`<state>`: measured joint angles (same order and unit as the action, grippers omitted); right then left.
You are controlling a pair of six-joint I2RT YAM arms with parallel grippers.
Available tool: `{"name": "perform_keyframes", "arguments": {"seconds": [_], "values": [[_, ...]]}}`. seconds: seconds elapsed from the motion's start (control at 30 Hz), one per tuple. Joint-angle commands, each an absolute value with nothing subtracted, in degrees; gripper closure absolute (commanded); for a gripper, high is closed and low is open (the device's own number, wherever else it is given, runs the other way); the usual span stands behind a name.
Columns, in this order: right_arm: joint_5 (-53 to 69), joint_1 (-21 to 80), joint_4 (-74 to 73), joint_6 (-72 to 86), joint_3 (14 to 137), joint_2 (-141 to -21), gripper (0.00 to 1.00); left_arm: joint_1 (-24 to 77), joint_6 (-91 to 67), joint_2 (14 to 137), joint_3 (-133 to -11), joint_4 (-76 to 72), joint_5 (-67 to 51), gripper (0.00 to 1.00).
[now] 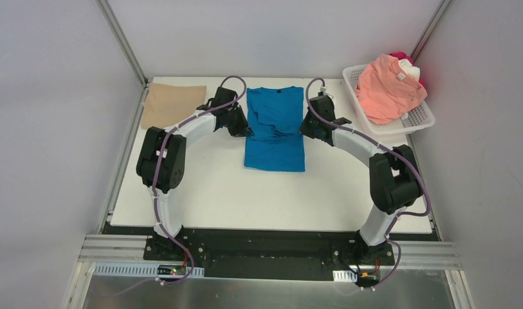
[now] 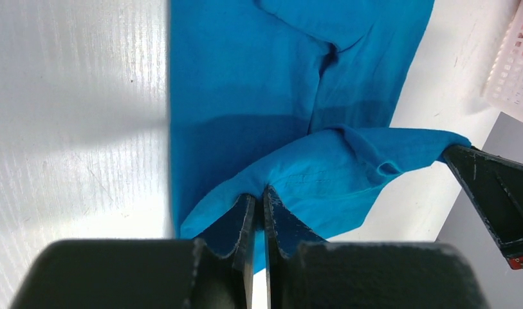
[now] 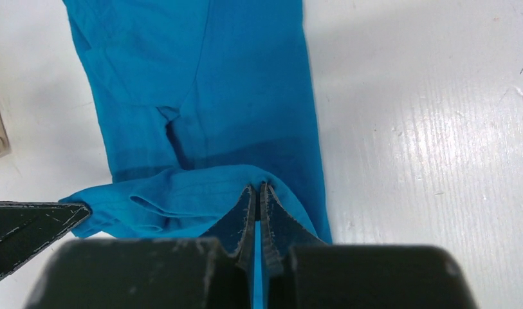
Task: Fold and stack the t-shirts
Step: Fold the folded rectangular tshirt in 1/3 of the way
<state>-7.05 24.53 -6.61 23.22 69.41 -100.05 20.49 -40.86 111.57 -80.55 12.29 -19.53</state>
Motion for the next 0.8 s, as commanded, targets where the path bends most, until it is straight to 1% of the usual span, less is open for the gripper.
{"name": "perform_keyframes", "arguments": {"seconds": [0.0,0.13,0.23,0.3,0.33,0.37,0.4,0.43,0.5,0.53,0.57,0.6,0.67,0.7,0.77], "values": [[-6.24,23.85,-5.17,23.54,72.27,-101.79,1.0,19.61,-39.07,113.32,-84.06,11.8,-21.31,0.93],[-6.5,23.41,-5.54,23.53,73.91,-104.21,1.0,19.3,-39.14,114.65,-84.87,12.36,-20.76,0.86],[-6.62,22.89,-5.92,23.55,76.3,-106.66,0.99,18.67,-39.49,115.4,-85.65,12.48,-19.51,0.84],[-7.66,22.61,-6.56,23.51,79.31,-108.76,0.95,17.98,-40.1,116.38,-87.25,12.48,-18.76,0.77],[-8.35,22.45,-7.47,23.71,80.99,-109.55,0.88,17.56,-40.59,117.04,-88.55,12.48,-18.78,0.72],[-8.5,22.42,-8.21,23.7,82.29,-110.16,0.75,17.05,-40.99,117.67,-90.02,12.48,-19.78,0.68],[-8.61,22.26,-8.78,23.31,83.7,-110.62,0.63,16.47,-41.22,118.02,-91.59,12.48,-20.66,0.62],[-9.2,22.24,-9.21,23.19,84.69,-110.87,0.52,16.27,-41.18,118.18,-92.37,12.48,-20.74,0.51],[-10.92,22.16,-9.8,22.57,86.25,-110.72,0.4,15.78,-40.85,117.86,-94.11,12.56,-18.86,0.23],[-11.81,22.08,-10.29,22.37,86.72,-110.29,0.35,15.2,-40.91,117.6,-94.63,12.59,-18.5,0.12],[-12.8,22.01,-10.69,22.24,86.78,-109.71,0.29,14.68,-41.03,117.15,-94.87,12.72,-19.19,0.03],[-13.3,21.97,-10.75,22.03,86.43,-108.78,0.21,14.27,-41.08,116.38,-94.75,12.74,-19.73,0.01],[-13.98,21.94,-10.84,22.01,84.35,-106.42,0.06,14.07,-40.18,114.07,-93.29,12.94,-19.63,0.01],[-14.13,21.96,-10.89,22.31,82.8,-104.96,0.01,14.06,-39.45,112.67,-91.95,12.97,-19.75,0.01],[-13.86,21.97,-10.89,23.48,79.11,-102.0,0.01,14.06,-38.51,109.65,-88.36,13.07,-20.94,0.01]]}}
